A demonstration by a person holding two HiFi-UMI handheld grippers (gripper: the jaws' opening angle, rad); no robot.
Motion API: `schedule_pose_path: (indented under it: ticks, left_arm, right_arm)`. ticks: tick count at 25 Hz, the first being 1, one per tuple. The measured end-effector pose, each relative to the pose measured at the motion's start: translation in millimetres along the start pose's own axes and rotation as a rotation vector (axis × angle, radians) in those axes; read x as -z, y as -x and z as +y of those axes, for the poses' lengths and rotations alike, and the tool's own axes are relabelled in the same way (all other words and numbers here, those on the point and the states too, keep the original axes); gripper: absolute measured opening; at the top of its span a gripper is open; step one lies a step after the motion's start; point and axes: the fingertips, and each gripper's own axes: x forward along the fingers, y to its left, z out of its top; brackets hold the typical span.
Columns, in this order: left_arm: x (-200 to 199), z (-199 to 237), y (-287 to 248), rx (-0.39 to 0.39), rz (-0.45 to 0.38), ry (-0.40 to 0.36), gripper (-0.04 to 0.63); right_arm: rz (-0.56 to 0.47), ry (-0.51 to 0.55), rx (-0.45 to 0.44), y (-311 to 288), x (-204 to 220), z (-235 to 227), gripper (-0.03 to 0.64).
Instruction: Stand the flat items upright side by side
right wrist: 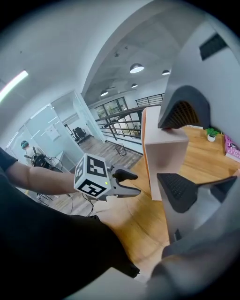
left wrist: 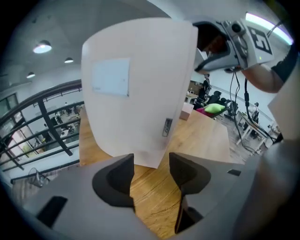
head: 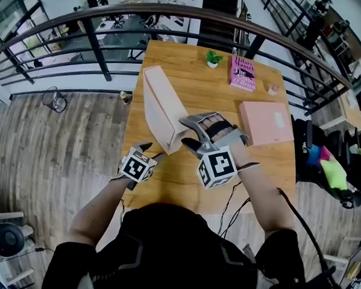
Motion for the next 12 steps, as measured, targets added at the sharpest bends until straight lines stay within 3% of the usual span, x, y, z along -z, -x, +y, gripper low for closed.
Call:
schedule_pose_path:
  ticks: [5,12]
  left_arm:
    - [-21.2,15.1,41.6,-0.046,-0.138,0.090,0.253]
    - [-50.6,32.2,98.6,-0.126,-0.305,0.145,0.253]
  right_arm:
    - [-0.042,-0.094,-0.001,-0.5,-4.8,-2.6,0.305]
    - [-0.104,-0.248,0.019,4.4,-12.6,-9.6,0.308]
